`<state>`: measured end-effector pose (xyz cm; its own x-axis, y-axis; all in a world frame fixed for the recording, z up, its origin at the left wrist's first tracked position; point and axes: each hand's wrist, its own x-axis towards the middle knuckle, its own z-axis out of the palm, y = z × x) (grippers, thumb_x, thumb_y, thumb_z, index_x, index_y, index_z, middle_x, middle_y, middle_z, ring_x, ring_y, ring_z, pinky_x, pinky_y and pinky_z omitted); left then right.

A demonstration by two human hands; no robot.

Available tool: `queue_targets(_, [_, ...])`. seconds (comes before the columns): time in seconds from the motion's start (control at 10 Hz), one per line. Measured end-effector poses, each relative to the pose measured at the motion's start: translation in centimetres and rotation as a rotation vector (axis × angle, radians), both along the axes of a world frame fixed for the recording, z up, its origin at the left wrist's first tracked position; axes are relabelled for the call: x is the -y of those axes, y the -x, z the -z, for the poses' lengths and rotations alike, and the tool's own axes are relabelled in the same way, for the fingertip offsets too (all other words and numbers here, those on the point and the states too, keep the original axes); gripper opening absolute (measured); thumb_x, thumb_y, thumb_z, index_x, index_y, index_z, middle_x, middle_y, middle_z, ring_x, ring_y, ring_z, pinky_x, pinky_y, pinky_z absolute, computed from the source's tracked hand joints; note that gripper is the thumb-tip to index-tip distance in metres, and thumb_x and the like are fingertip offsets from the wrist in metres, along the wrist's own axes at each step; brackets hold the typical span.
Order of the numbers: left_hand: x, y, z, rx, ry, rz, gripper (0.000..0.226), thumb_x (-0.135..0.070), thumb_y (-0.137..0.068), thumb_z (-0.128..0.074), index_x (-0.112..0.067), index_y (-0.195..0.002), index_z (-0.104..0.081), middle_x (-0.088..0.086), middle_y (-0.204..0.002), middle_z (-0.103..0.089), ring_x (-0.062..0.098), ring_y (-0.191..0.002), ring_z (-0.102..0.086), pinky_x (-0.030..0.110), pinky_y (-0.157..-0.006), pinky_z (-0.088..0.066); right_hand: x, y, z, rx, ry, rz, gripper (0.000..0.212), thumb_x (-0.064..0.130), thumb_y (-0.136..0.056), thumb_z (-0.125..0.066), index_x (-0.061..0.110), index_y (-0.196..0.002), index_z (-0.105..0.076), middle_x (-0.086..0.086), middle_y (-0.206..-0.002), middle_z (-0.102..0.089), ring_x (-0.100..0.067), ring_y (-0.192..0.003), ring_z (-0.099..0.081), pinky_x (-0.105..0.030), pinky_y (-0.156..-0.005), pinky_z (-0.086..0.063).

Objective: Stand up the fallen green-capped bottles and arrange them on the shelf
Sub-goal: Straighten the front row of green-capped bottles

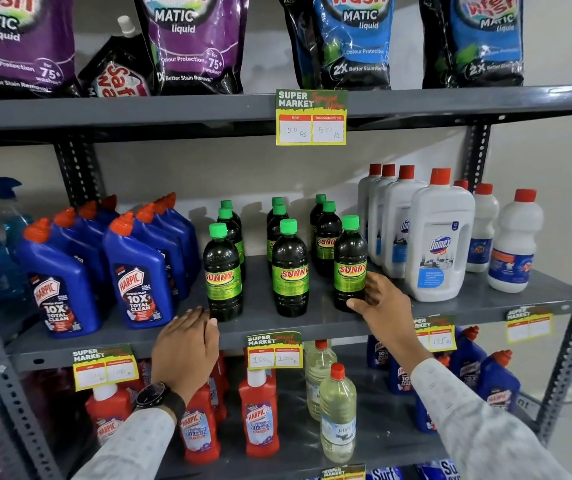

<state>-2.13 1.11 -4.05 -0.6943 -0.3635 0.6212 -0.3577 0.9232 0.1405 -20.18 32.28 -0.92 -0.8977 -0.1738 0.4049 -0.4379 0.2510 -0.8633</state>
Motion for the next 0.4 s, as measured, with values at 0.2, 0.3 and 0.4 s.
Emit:
queue_targets(0.2, [0.00,0.03,0.03,-0.005,-0.006,-0.004,0.059,-0.045,-0.101,-0.026,-0.010,-0.123,-0.068,0.011,-0.127,-0.069,0.025,-0.119,-0.063,0.041,-0.106,-0.046,0.13,-0.17,-0.22,0.007,-0.025,0.015,0.069,0.010,-0.082,-0.086,0.015,-0.144,-0.057,0.002,-0.134,-0.069,-0.006,-0.111,-0.062,-0.025,-0.102,-0.048])
queue_targets(0.3, [0.15,0.13,0.14,-0.012,-0.001,-0.004,0.060,-0.046,-0.101,-0.026,-0.010,-0.123,-0.068,0.011,-0.127,-0.069,0.025,-0.120,-0.063,0.041,-0.106,-0.046,0.17,-0.07,-0.10,-0.007,-0.045,0.026,0.069,0.012,-0.082,-0.086,0.016,-0.144,-0.056,0.002,-0.133,-0.070,-0.006,-0.112,-0.063,-0.029,-0.105,-0.049])
queue_targets(0.4, [0.08,0.10,0.06,0.000,-0.035,0.003,0.064,-0.049,-0.101,-0.022,-0.011,-0.125,-0.067,0.010,-0.129,-0.067,0.024,-0.122,-0.061,0.041,-0.107,-0.044,0.21,0.10,0.09,-0.019,-0.049,0.017,0.072,0.017,-0.081,-0.087,0.018,-0.145,-0.055,0.002,-0.134,-0.070,-0.010,-0.118,-0.065,-0.040,-0.109,-0.051])
